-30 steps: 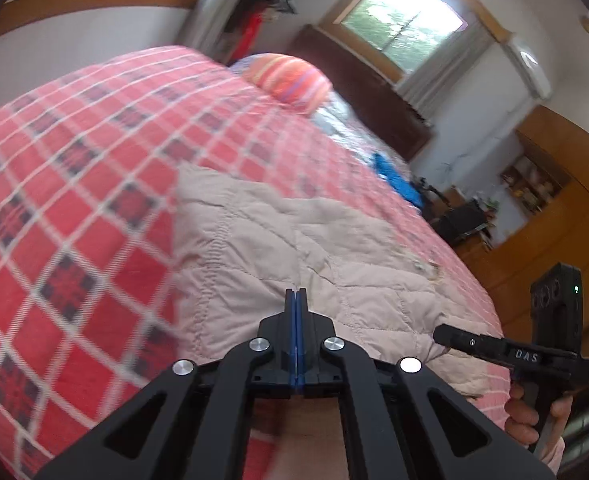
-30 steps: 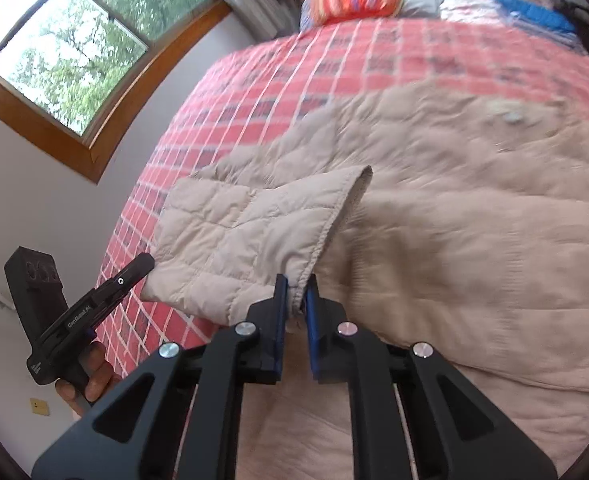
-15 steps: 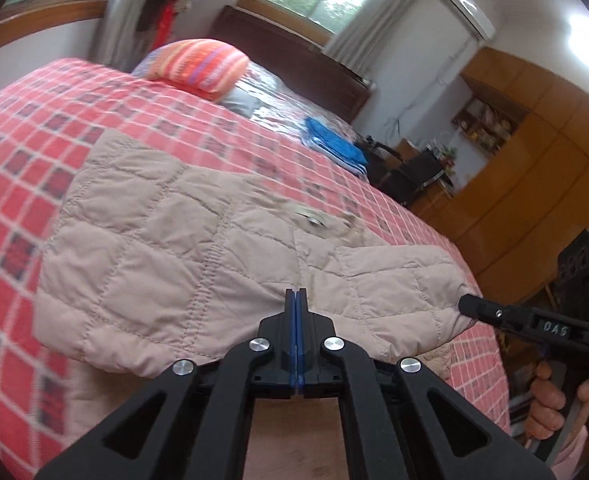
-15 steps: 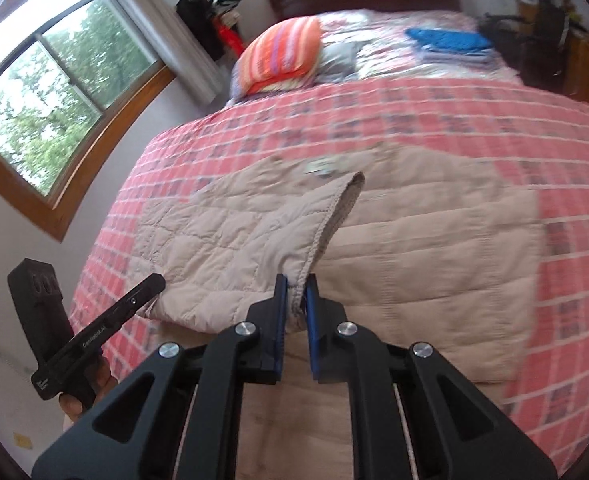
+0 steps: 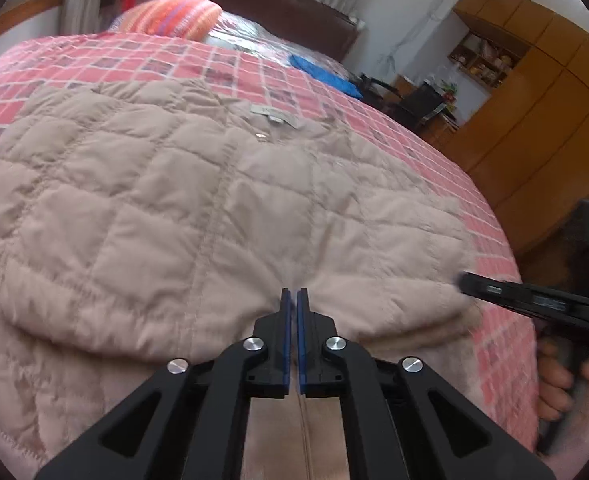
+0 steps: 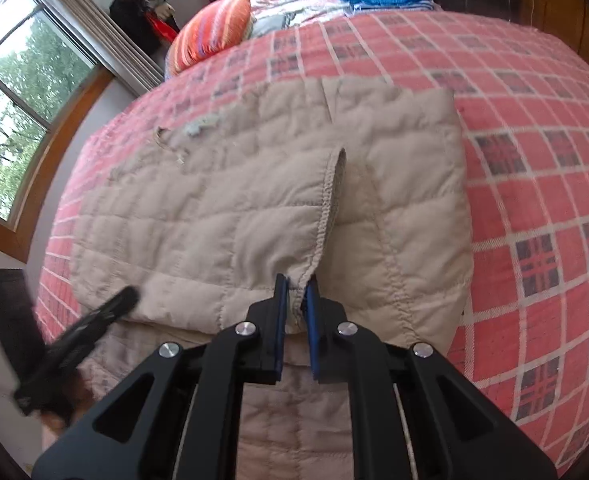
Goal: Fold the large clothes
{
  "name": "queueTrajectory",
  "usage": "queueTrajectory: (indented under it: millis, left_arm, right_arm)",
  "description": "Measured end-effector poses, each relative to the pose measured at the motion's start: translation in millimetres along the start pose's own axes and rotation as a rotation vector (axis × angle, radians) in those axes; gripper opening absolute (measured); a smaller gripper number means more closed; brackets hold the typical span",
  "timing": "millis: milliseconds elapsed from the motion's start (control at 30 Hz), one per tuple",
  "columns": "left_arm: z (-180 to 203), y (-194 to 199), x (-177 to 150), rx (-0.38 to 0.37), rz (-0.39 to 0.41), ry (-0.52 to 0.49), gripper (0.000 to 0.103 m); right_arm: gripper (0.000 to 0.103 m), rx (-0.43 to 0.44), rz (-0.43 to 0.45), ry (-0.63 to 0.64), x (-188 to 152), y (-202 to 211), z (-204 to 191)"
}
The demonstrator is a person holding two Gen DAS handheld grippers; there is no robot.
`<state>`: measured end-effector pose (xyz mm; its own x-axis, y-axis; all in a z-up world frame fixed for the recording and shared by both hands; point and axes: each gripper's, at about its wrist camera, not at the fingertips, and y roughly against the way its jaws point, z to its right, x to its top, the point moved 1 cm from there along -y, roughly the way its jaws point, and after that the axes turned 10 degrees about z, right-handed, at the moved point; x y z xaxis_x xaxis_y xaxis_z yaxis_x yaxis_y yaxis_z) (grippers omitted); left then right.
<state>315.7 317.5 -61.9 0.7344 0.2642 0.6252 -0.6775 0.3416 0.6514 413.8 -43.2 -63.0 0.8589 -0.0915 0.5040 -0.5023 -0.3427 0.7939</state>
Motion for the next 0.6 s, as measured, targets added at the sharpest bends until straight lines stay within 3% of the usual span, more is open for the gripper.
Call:
queueTrajectory:
  millis: [100,167,233,300,367,433,533,600]
  left_arm:
    - [-7,35,5,-0.055,0.018,-0.018,0.011]
    - [-22,69,15,-0.015,0.084,-0.03,0.022]
    - [-40,88,26,0.106,0.127,-0.058,0.034]
    - [-71,101,37,0.268,0.171,-0.075,0.038]
    - [-102,102,44,0.384,0.175,-0.052,0.045]
    - [-128,94,49,0.38,0.13,0.011,0.047]
    - [-154,74,50,0.274,0.057,0.134,0.047]
    - [-158,64,49,0.27,0.048,0.147,0.047]
  right_arm:
    - [0.017,0.016,0.001,-0.02,-3,3,4]
    - [0.031,0.032,0.024,-0.039,-1,9,8]
    - [0.045,0.049,0.032,-0.067,4,12,13]
    - [0.045,0.075,0.03,-0.096,9,12,16]
    - [0.045,0.09,0.016,-0.117,13,7,16]
    - [0.046,0.095,-0.008,-0.133,16,-3,15]
    - [0.044,0.066,-0.044,-0.131,16,-21,11]
    - [0.03,0.055,-0.057,-0.127,15,-30,7]
